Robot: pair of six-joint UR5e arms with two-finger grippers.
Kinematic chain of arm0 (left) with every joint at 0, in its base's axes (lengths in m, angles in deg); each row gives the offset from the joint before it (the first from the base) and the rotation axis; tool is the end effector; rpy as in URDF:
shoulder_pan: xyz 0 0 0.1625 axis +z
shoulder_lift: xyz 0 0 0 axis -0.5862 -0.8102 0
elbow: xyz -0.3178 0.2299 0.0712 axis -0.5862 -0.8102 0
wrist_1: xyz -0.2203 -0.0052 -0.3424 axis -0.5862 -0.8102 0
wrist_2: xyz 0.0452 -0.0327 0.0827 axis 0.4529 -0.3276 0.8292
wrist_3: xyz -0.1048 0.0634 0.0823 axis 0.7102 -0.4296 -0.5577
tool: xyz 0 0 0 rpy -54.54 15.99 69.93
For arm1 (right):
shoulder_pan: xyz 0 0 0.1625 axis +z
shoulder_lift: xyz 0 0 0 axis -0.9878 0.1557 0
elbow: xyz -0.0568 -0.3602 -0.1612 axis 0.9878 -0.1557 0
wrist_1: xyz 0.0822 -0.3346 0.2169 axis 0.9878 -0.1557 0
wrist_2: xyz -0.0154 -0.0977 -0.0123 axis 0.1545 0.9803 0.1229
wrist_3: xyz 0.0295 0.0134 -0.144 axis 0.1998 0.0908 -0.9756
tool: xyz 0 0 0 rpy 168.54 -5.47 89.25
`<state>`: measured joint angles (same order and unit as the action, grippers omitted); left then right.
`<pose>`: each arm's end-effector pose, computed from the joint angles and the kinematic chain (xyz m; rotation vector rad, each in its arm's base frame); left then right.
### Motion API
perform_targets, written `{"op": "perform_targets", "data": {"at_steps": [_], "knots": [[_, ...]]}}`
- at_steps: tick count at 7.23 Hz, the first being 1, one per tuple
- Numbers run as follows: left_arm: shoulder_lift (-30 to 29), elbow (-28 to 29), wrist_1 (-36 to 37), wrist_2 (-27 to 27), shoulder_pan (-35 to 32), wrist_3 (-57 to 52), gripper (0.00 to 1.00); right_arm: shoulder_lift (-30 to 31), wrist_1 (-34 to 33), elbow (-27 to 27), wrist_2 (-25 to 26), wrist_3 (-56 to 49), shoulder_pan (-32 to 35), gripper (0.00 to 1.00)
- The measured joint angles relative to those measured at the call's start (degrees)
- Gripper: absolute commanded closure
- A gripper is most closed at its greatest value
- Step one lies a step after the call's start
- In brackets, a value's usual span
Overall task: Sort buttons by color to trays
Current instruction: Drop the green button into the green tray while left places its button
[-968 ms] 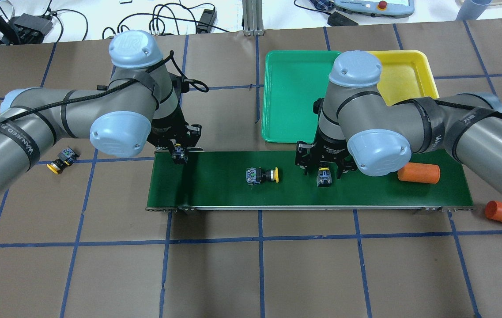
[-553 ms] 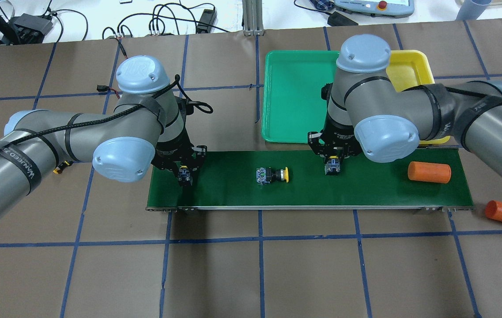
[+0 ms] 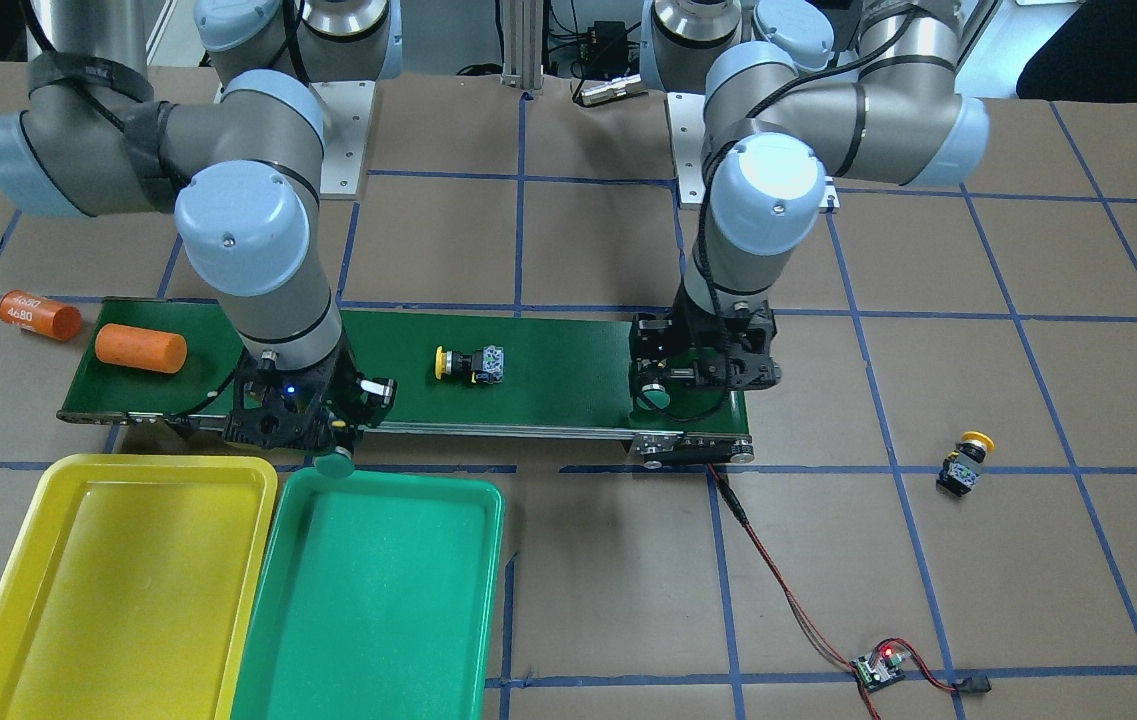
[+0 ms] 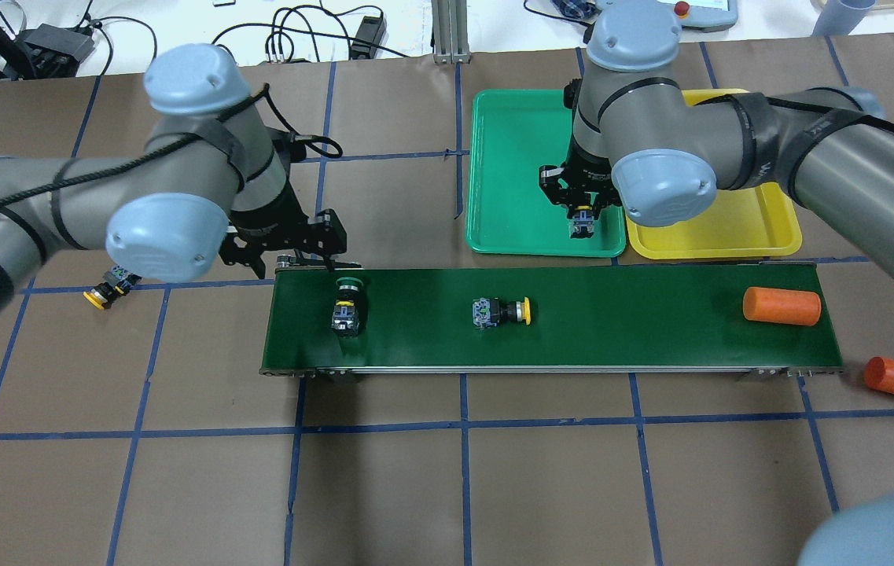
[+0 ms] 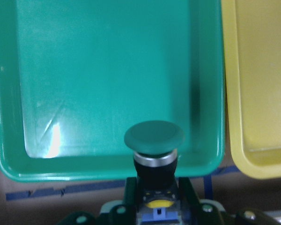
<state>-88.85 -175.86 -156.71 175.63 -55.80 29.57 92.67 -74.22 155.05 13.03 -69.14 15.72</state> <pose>-0.1494 -0.5017 0.2566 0.1614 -3.1336 -0.1485 0.1961 -0.5761 0.2146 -0.1598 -3.1059 0.1391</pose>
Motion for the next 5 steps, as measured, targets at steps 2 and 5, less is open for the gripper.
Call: {"op": "perform_targets", "data": {"at_steps": [2,5], "knots": [[-0.98,3.5,-3.95,-1.2,8.03,-10.5,0.0,-5.22,-7.35,-1.15,0.67,-0.06,-0.05,0.0],[-6.58,4.7,-0.28,-0.99,23.7,-31.53,0.0,-4.99,-8.55,-1.32,0.74,0.19,-0.82,0.0]]}}
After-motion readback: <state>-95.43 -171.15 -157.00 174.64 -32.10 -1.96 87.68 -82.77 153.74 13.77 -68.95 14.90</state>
